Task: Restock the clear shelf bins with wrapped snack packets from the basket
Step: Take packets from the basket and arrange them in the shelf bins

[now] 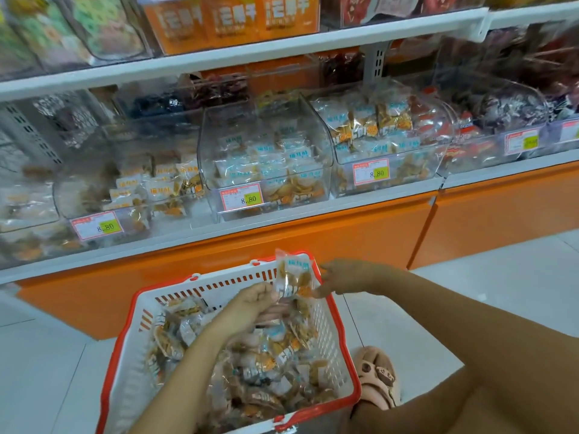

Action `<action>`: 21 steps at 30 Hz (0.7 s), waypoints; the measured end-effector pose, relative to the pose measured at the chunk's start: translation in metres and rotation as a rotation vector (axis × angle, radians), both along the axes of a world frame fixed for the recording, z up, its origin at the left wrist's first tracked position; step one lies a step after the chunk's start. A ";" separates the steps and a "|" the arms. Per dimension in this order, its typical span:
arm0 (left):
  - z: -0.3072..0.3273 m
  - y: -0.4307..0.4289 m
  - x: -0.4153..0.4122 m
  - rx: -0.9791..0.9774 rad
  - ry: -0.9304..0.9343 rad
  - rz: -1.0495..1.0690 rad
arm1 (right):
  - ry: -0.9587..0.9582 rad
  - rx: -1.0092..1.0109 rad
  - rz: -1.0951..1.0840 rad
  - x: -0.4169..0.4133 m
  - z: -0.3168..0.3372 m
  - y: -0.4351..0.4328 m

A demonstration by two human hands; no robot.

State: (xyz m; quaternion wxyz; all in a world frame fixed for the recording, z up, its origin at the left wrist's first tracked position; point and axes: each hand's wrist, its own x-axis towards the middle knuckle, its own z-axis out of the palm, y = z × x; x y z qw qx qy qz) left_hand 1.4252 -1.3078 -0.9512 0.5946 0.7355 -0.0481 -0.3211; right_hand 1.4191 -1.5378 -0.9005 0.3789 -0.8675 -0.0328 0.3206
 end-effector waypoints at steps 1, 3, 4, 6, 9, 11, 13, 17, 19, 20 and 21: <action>0.012 0.000 0.004 -0.026 -0.030 -0.005 | 0.024 0.111 -0.073 0.006 0.011 0.001; 0.036 -0.001 0.010 -0.078 -0.099 -0.009 | 0.043 0.327 -0.191 0.020 0.034 0.003; 0.046 -0.001 0.014 -0.097 -0.140 -0.005 | 0.035 0.412 -0.236 0.026 0.044 0.005; 0.066 -0.003 0.021 -0.087 -0.233 -0.002 | -0.027 0.460 -0.286 0.038 0.063 0.007; 0.093 -0.011 0.036 -0.031 -0.399 0.039 | -0.162 0.388 -0.271 0.056 0.093 0.001; 0.111 -0.021 0.048 0.005 -0.514 0.095 | -0.224 0.402 -0.293 0.068 0.116 -0.013; 0.128 -0.038 0.060 -0.004 -0.613 0.130 | -0.256 0.481 -0.368 0.078 0.134 -0.030; 0.152 -0.078 0.089 0.052 -0.767 0.118 | -0.303 0.660 -0.578 0.095 0.149 -0.067; 0.155 -0.095 0.107 0.142 -0.818 0.107 | -0.376 0.613 -0.716 0.103 0.145 -0.085; 0.154 -0.103 0.116 0.191 -0.826 0.090 | -0.439 0.538 -0.783 0.109 0.142 -0.095; 0.152 -0.108 0.120 0.243 -0.831 0.069 | -0.508 0.455 -0.839 0.111 0.139 -0.100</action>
